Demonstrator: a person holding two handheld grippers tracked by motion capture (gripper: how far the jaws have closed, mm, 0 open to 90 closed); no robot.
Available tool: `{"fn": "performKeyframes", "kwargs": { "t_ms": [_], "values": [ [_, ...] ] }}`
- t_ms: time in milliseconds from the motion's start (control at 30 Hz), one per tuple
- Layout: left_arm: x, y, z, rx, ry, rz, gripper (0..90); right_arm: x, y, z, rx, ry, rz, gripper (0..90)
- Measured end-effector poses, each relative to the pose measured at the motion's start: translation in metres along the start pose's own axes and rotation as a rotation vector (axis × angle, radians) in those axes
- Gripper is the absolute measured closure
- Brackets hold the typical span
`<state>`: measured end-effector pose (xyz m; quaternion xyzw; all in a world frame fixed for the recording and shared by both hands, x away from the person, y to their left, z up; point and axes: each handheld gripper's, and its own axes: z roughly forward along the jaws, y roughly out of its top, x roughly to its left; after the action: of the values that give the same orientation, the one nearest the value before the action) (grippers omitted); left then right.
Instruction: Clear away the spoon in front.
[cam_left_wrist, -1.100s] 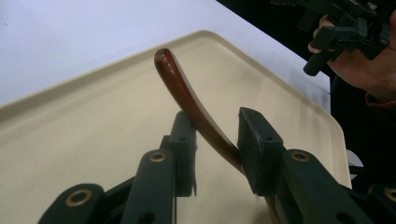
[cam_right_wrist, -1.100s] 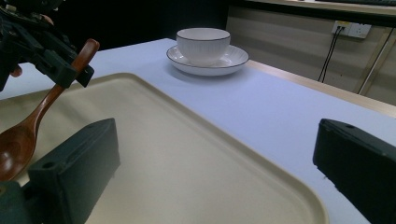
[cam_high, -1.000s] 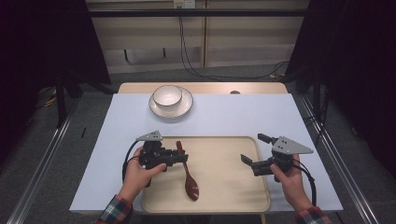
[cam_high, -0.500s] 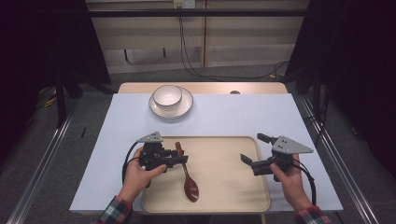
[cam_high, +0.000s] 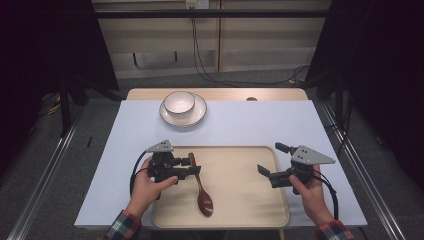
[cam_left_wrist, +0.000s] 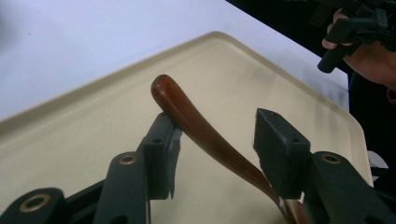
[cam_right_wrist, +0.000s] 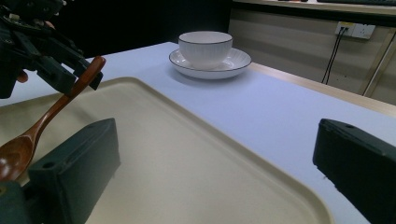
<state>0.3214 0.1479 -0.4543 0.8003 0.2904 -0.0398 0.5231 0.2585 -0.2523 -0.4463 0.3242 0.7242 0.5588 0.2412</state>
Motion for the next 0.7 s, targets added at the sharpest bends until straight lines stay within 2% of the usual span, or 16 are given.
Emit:
{"fn": "performKeyframes", "kwargs": {
  "t_ms": [267,700],
  "values": [
    [0.002,0.0,0.0,-0.002,0.02,0.004,42.9,0.0,0.0,0.001,0.004,0.002,-0.007,0.2],
    [0.006,0.004,-0.012,-0.072,0.042,-0.006,30.8,-0.001,0.0,0.0,-0.002,-0.005,-0.001,0.2]
  ]
}}
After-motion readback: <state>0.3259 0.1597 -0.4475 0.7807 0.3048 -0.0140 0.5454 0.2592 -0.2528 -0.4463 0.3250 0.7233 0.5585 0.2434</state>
